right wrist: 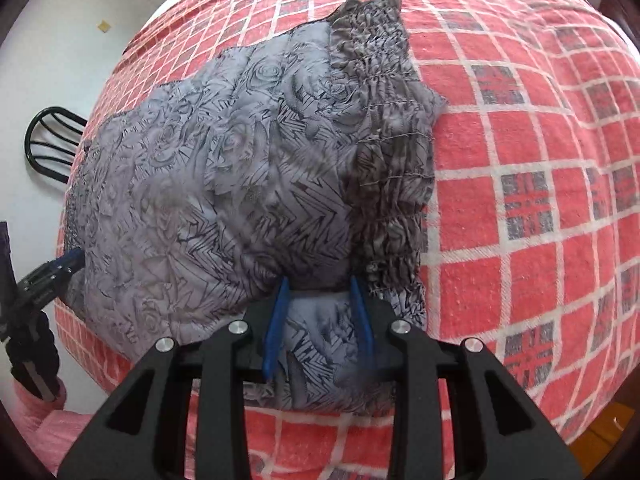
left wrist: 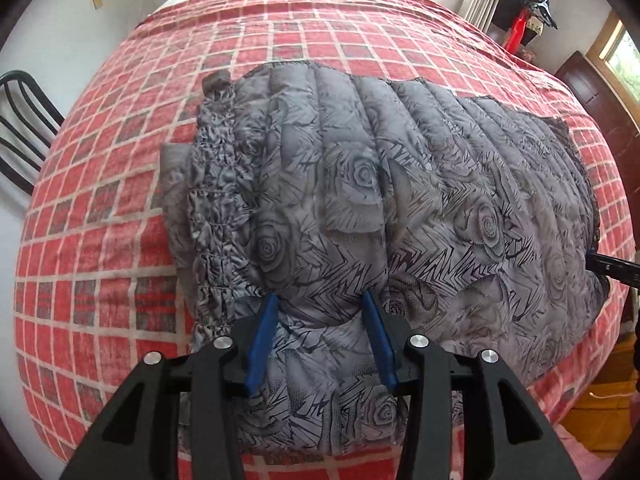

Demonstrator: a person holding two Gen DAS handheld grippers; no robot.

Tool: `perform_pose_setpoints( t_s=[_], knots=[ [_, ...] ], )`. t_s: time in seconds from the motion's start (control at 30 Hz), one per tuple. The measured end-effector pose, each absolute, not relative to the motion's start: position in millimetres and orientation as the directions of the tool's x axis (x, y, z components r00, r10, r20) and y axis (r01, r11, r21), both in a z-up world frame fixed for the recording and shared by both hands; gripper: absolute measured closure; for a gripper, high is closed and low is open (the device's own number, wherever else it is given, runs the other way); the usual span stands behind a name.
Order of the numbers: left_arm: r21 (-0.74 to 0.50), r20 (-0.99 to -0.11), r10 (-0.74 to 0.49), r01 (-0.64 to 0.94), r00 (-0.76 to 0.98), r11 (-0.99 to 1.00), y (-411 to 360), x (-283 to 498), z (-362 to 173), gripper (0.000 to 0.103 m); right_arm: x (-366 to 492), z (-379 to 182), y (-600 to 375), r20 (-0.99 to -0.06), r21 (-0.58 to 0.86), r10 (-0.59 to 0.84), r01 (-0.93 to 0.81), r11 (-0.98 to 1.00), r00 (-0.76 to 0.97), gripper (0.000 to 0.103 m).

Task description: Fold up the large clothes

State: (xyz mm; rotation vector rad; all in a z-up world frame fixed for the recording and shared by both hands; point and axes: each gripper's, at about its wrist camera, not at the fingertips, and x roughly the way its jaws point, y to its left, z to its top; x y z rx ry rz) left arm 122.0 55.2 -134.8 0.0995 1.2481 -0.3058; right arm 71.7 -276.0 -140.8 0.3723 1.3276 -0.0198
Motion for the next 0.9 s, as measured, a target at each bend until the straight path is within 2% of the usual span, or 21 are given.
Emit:
perform_pose_setpoints(
  t_s=[0.17,0.3,0.53,0.9],
  knots=[
    [-0.137,-0.937,-0.203,0.235,0.284,0.962,64.2,127.0,-122.0,0.058,69.3,-101.6,-266.9,-0.935,0.249,0.189,0.177,0.952,0.3,0.069],
    [-0.122,-0.925,-0.192,0.221,0.328,0.968,65.0,126.5,-106.2,0.058,74.9,-91.3,-261.5,-0.938,0.242,0.19,0.153,0.958,0.291,0.069],
    [-0.099,-0.903,-0.168,0.189,0.395,0.977,60.1,119.9,-81.8,0.056,87.7,-111.1,-249.6,-0.953,0.224,0.181,0.165,0.961,0.242,0.069],
    [-0.068,-0.894,-0.129,0.153,0.429,0.986,46.8,114.4,-71.3,0.055,96.1,-160.5,-246.2,-0.972,0.208,0.182,0.181,0.961,0.149,0.07]
  ],
)
